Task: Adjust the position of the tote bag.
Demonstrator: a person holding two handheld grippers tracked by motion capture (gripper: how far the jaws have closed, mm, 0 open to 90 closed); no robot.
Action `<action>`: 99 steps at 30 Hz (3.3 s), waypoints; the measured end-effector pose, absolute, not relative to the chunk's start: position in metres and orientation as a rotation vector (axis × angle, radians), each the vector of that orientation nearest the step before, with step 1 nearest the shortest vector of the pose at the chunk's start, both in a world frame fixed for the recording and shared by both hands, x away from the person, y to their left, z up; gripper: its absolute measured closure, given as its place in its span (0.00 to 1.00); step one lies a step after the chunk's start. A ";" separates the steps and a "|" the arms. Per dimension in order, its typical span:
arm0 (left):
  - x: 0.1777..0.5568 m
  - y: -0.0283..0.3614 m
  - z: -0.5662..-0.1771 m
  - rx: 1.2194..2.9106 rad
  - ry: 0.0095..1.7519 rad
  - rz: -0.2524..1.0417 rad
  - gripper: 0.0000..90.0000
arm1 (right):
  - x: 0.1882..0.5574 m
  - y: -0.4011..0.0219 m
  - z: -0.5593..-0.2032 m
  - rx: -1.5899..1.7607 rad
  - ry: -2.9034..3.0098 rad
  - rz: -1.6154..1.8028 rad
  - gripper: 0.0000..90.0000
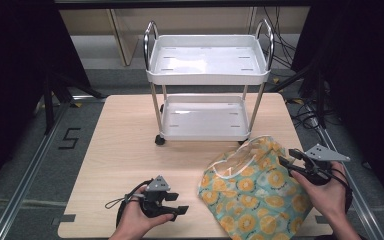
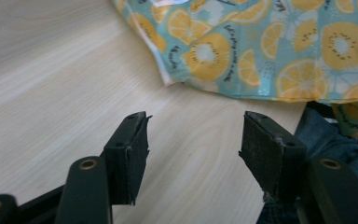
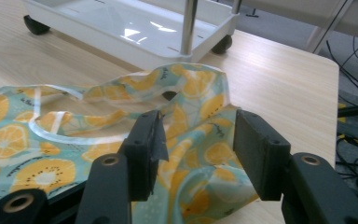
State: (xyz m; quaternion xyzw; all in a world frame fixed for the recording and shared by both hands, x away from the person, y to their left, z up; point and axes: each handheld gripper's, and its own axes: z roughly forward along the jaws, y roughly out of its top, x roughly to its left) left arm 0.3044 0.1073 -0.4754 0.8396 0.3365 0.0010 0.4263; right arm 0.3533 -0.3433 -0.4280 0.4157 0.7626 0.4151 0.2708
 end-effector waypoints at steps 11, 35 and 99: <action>0.318 0.083 -0.478 2.142 0.857 -0.062 0.42 | 0.363 -0.351 -0.410 1.132 2.057 1.073 0.54; 0.349 0.034 -0.500 2.242 0.919 -0.059 0.34 | 0.391 -0.367 -0.399 1.292 2.225 0.947 0.47; 0.367 0.083 -0.417 2.049 0.933 0.121 0.43 | 0.415 -0.368 -0.409 1.488 2.323 1.085 0.46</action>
